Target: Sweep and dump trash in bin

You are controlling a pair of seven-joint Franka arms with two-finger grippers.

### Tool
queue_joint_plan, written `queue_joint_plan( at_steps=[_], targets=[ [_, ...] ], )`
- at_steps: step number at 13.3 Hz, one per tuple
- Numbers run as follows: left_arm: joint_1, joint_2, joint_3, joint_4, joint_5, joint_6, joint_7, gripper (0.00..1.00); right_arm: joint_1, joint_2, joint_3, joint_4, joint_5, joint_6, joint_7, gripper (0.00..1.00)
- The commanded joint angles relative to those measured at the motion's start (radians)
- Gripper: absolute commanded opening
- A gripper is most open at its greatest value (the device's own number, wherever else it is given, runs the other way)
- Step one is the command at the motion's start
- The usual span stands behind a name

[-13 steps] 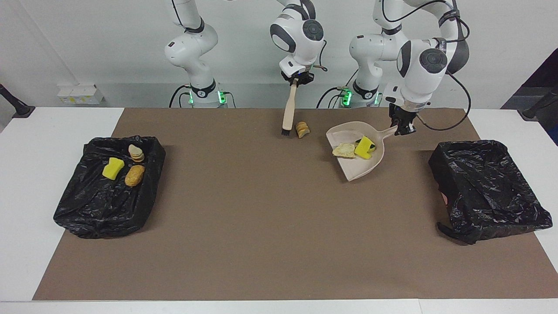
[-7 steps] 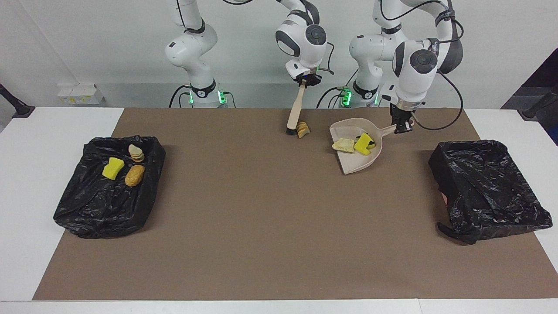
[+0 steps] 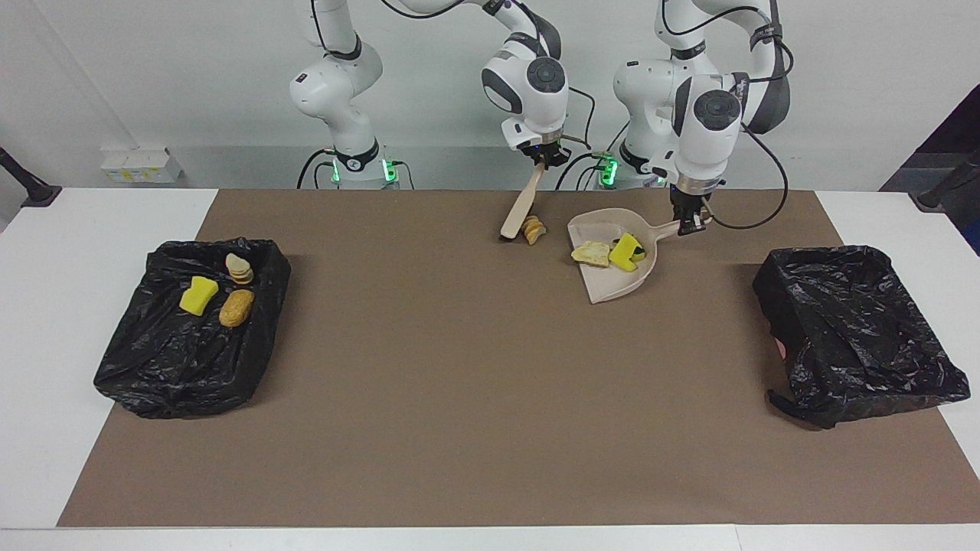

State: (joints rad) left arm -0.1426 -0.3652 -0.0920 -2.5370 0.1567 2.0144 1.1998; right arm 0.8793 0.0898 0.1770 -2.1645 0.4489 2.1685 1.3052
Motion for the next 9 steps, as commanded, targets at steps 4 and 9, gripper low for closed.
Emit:
queue_joint_plan(
  at_steps=[4, 9],
  targets=[
    [-0.051, -0.029, 0.003, -0.055, 0.017, 0.024, -0.051, 0.00, -0.086, 0.090, 0.006, 0.055, 0.123, 0.123, -0.131, 0.00],
    [-0.130, -0.017, 0.003, -0.065, 0.015, 0.043, -0.210, 0.00, -0.082, 0.116, 0.007, 0.107, 0.201, 0.188, -0.208, 0.00]
  ],
)
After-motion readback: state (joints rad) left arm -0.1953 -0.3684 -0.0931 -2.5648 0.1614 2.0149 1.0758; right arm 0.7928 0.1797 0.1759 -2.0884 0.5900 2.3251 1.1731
